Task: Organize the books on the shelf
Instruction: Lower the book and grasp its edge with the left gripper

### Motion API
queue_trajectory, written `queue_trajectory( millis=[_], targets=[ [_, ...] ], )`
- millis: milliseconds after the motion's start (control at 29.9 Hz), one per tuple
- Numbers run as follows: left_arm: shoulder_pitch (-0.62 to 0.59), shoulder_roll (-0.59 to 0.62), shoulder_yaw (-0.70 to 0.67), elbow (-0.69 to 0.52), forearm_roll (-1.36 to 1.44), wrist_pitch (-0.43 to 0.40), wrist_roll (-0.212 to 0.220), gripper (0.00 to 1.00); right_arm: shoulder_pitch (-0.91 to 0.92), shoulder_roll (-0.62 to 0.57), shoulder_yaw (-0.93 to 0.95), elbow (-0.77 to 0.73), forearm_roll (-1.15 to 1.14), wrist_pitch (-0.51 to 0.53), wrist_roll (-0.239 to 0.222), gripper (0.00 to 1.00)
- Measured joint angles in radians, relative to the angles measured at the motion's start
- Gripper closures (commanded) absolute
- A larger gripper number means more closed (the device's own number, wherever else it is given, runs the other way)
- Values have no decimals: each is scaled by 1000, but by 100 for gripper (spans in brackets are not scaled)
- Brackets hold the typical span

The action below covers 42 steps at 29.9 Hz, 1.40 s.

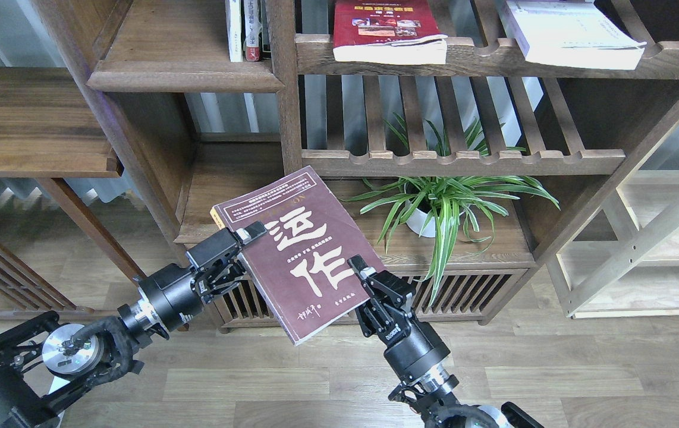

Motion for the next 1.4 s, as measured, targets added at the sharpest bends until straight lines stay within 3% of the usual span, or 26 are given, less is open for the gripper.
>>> queue_trajectory(
  millis=[334, 635, 936, 1103, 1170, 1404],
  targets=[
    [-6, -5, 42, 5, 31, 0, 1, 4, 5, 0, -12, -1, -26, 0, -2, 94],
    [1, -2, 43, 12, 78, 0, 0, 23, 10, 0, -14, -2, -26, 0, -2, 94],
    [-6, -14, 43, 7, 78, 0, 0, 24, 10, 0, -13, -2, -37, 0, -4, 94],
    [-7, -18, 42, 7, 78, 0, 0, 30, 10, 0, -13, -2, -38, 1, -9, 94],
    [-7, -19, 42, 6, 78, 0, 0, 34, 10, 0, -13, -2, -38, 1, -10, 94],
    [0, -20, 35, 3, 74, 0, -3, 63, 10, 0, -13, -2, -40, 0, -13, 92]
  ],
)
